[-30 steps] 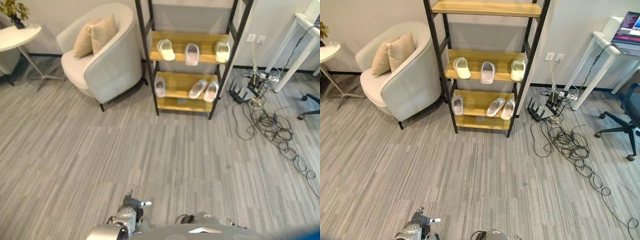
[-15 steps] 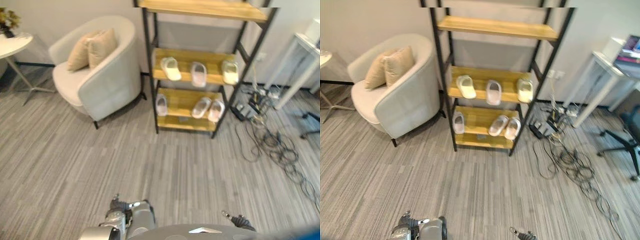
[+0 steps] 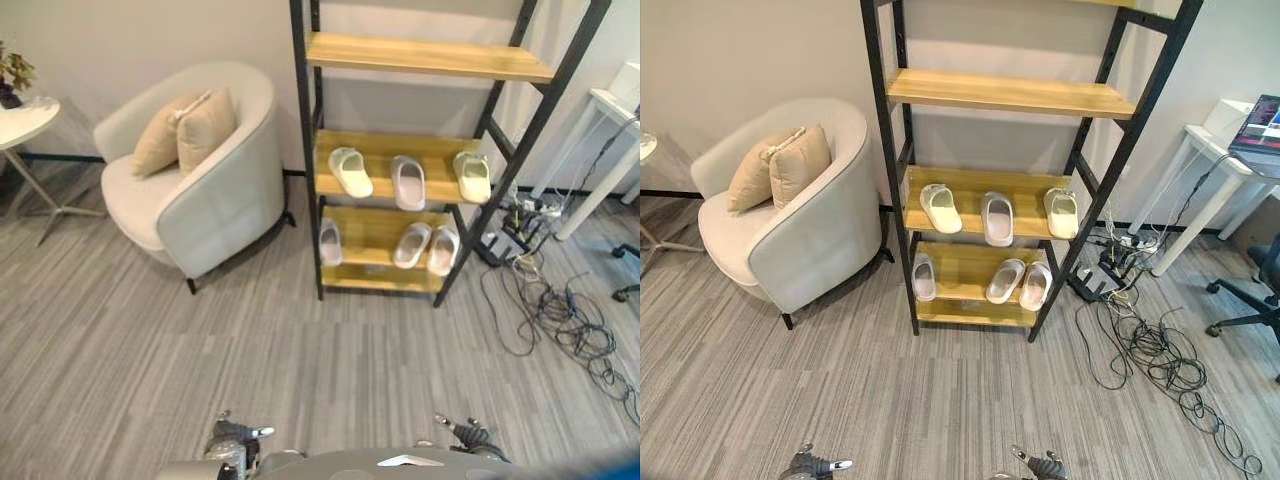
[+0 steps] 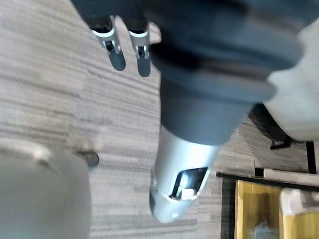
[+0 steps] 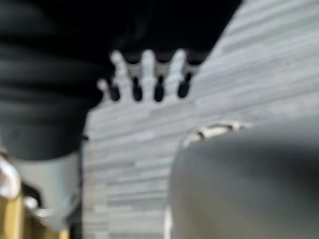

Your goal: Arrange the slippers neatly on the shoe rack.

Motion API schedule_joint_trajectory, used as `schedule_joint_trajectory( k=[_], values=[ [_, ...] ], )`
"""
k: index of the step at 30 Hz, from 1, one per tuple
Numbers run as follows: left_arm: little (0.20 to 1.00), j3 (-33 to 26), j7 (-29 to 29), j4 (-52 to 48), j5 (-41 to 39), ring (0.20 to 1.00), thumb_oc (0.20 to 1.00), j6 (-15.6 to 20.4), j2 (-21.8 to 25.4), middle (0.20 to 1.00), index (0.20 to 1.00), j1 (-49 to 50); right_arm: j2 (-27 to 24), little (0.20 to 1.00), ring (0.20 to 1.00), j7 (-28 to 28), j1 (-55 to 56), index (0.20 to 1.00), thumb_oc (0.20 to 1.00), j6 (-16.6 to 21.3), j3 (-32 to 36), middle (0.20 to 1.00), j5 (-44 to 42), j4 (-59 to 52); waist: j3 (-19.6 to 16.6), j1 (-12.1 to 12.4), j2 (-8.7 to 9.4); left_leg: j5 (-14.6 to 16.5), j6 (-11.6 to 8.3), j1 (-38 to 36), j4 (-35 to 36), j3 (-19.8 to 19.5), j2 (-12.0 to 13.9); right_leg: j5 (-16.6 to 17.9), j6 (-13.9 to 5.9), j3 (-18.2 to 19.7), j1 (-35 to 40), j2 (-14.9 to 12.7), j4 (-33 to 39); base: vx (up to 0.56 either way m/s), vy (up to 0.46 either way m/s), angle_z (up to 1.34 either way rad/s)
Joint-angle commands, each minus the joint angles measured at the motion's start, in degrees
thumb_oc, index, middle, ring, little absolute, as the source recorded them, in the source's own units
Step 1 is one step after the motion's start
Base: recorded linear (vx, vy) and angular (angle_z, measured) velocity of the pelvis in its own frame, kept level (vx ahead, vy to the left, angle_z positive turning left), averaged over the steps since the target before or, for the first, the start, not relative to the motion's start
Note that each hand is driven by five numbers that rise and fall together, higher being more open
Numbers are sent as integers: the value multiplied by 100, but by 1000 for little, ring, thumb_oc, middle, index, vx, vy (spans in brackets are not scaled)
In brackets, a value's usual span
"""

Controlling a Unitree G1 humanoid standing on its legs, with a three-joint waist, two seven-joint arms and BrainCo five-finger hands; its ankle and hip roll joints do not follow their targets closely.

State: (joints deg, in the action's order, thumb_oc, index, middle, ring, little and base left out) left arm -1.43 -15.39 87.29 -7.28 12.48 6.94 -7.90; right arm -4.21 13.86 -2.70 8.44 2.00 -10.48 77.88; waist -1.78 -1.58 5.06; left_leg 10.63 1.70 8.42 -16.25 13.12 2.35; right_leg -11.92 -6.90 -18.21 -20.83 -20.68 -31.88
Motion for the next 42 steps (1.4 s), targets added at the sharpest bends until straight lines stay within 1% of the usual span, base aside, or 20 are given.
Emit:
schedule_joint_trajectory(
  k=[1,4,8,9,10,11,12,13,14,15,17,19,20,21,22,23,24,33,35,42],
  values=[
    [1000,109,-68,70,377,1000,1000,39,-20,1000,1000,-278,42,1000,1000,30,236,1000,1000,-114,169,1000,121,431,391,-46,174,895,-398,-154,-1459,-75,325,1190,-185,-213,679,-74,1275,196,-141,7],
    [1000,202,-39,18,484,1000,1000,103,-80,1000,1000,-194,-8,1000,1000,62,195,1000,1000,-122,135,1000,188,465,337,-66,209,968,-543,-217,-1554,-59,379,1009,-71,-195,862,42,1266,183,-195,26],
    [1000,-153,81,-55,172,1000,1000,186,-71,1000,1000,-150,-95,1000,1000,84,113,1000,1000,-106,179,1000,181,512,245,-46,179,914,-757,-186,-1618,-147,586,628,100,-196,1038,280,1123,126,-266,5],
    [1000,-339,187,-128,28,1000,1000,225,-35,1000,1000,-63,-134,1000,1000,65,134,1000,1000,-92,259,1000,158,499,212,-16,156,673,-913,-108,-1753,-253,696,482,219,-324,1260,394,1173,128,-240,23],
    [1000,-339,188,-129,28,1000,1000,225,-35,1000,1000,-62,-134,1000,1000,65,135,1000,1000,-92,259,1000,158,499,213,-23,150,676,-915,-103,-1762,-263,702,482,220,-335,1267,399,1176,104,-226,48],
    [1000,-401,238,-228,2,1000,1000,244,-19,1000,1000,-31,-145,1000,1000,71,130,1000,1000,-65,334,1000,117,468,236,17,146,257,-1066,62,-2103,-414,778,429,285,-428,1406,443,1214,38,-159,43],
    [1000,-418,252,-295,10,1000,1000,254,-13,1000,1000,-57,-165,1000,1000,66,119,1000,1000,-38,388,1000,59,459,271,0,142,-33,-1209,376,-2596,-566,826,406,328,-579,1519,467,1256,49,-228,40],
    [1000,-431,256,-333,14,1000,1000,251,-1,1000,1000,-80,-193,1000,1000,63,105,1000,1000,-28,409,1000,24,455,299,-1,157,-162,-1224,592,-2893,-513,865,370,357,-683,1595,457,1273,17,-200,42],
    [1000,-468,256,-360,0,1000,1000,280,25,1000,1000,-64,-214,1000,1000,44,78,1000,1000,-7,405,1000,-1,433,332,-23,100,-65,-1126,740,-3006,-384,987,246,387,-811,1642,508,1234,34,-142,81],
    [1000,-517,258,-352,-48,1000,1000,299,32,1000,1000,-72,-232,1000,1000,78,58,1000,1000,-8,391,1000,6,440,337,-42,59,-18,-1046,844,-2802,-337,996,144,386,-914,1693,507,1219,55,-79,83],
    [1000,-630,253,-295,-152,1000,1000,341,56,1000,1000,-38,-244,1000,1000,89,26,1000,1000,-10,299,1000,43,456,390,4,-2,17,-956,1034,-2316,-364,1054,5,380,-885,1785,603,1218,119,22,42],
    [1000,-687,197,-264,-184,1000,1000,368,153,1000,1000,-58,-245,1000,1000,91,-53,1000,1000,-37,179,1000,74,468,531,144,-64,-566,-968,1363,-1589,-704,1375,-152,320,-745,1892,682,1110,172,148,1],
    [1000,-671,203,-233,-156,1000,1000,327,190,1000,1000,-129,-226,1000,1000,139,-75,1000,1000,-19,138,1000,109,491,542,170,-136,-767,-981,1151,-949,-740,1590,-261,310,-668,1908,757,1032,193,197,-17],
    [1000,-748,137,-257,-254,1000,1000,323,171,1000,1000,-36,-229,1000,1000,119,-99,1000,1000,-1,161,1000,82,415,547,243,-186,-608,-914,963,-796,-882,1399,-252,250,-501,1871,751,868,224,182,-48],
    [1000,-739,109,-143,-266,1000,1000,312,155,1000,1000,-29,-208,1000,1000,181,-117,1000,1000,23,174,1000,128,442,493,225,-185,-561,-955,856,-737,-820,1362,-237,138,-582,1938,709,837,153,113,-89],
    [1000,-739,109,-141,-267,1000,1000,313,156,1000,1000,-30,-207,1000,1000,181,-117,1000,1000,24,175,1000,129,443,503,224,-181,-558,-954,844,-737,-819,1357,-241,135,-583,1949,703,833,319,206,-97],
    [1000,-822,26,-58,-320,1000,1000,417,233,1000,1000,105,-223,1000,1000,265,-155,1000,1000,117,89,1000,277,269,421,290,-150,-410,-925,702,-1014,-708,1204,-317,20,-607,2163,577,834,227,163,-55],
    [1000,-1070,1,-92,-378,1000,1000,394,574,1000,1000,43,-268,1000,1000,427,-673,1000,1000,381,-407,1000,728,-430,326,412,18,-78,-798,525,-1192,-372,1108,-264,-117,-536,2397,513,1175,132,100,16],
    [1000,-828,61,-156,-214,1000,1000,446,544,1000,1000,-19,-250,1000,1000,391,-1194,1000,1000,477,-972,1000,999,-945,300,403,66,-78,-749,546,-1109,-230,1060,-97,-208,-438,2323,482,1412,10,89,-9],
    [1000,-544,286,-143,-134,1000,1000,450,376,1000,1000,-211,-356,1000,1000,360,-2058,1000,1000,494,-1491,1000,1258,-1007,332,408,106,-66,-664,655,-1079,-206,962,20,-296,-375,2210,403,1470,-24,41,-4]
  ],
)
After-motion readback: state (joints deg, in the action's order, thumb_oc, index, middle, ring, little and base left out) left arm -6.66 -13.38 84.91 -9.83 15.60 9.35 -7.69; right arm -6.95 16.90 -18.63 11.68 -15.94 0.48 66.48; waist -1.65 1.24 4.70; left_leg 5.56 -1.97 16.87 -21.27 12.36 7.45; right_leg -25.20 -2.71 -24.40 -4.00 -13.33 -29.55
